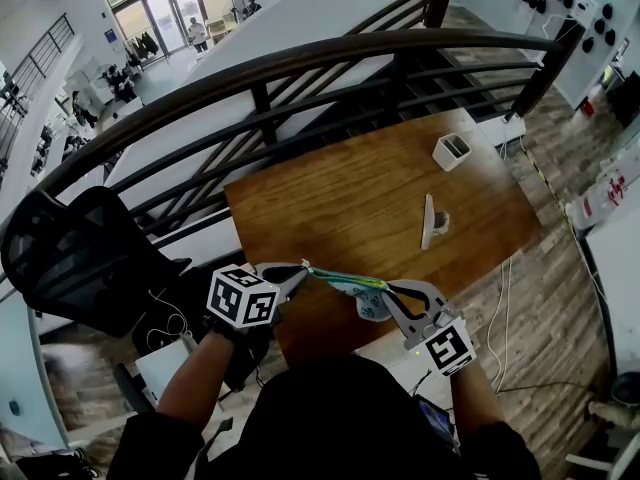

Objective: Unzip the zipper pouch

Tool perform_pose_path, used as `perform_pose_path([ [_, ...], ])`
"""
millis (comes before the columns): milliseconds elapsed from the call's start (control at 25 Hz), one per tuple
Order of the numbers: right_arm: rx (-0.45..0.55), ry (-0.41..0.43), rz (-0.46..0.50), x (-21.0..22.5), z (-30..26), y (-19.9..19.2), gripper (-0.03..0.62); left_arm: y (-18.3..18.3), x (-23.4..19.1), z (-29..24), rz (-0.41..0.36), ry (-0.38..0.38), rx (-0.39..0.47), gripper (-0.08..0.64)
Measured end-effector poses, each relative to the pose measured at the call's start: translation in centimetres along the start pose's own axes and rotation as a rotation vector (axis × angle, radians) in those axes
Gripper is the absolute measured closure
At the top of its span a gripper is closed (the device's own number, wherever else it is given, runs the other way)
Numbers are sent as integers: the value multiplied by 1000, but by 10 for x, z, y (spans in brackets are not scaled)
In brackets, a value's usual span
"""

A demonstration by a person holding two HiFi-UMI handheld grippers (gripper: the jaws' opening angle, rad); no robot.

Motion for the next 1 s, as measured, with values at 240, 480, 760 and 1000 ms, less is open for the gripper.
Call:
perform_pose_path([
  [240, 1, -7, 0, 3, 0, 2, 586, 1, -2, -3, 18, 6, 4, 543],
  [480, 20, -4, -12, 4, -2, 5, 586, 2, -7, -3, 68, -12, 19, 543],
  [760, 48, -5, -33, 9, -5, 9, 586, 4, -8, -4, 32, 12, 48, 540],
  [1000, 35, -22, -61, 19, -10, 5, 586, 9, -9, 2, 16, 14, 78, 431],
])
Point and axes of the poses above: the fingertips, and each gripper's own axes: z backward along the fingers, x to its right, y out of its top, the point moved 6 cm from there along z, backward along the fingers, and after that the axes turned 11 degrees about y, right-handed, at the moved point
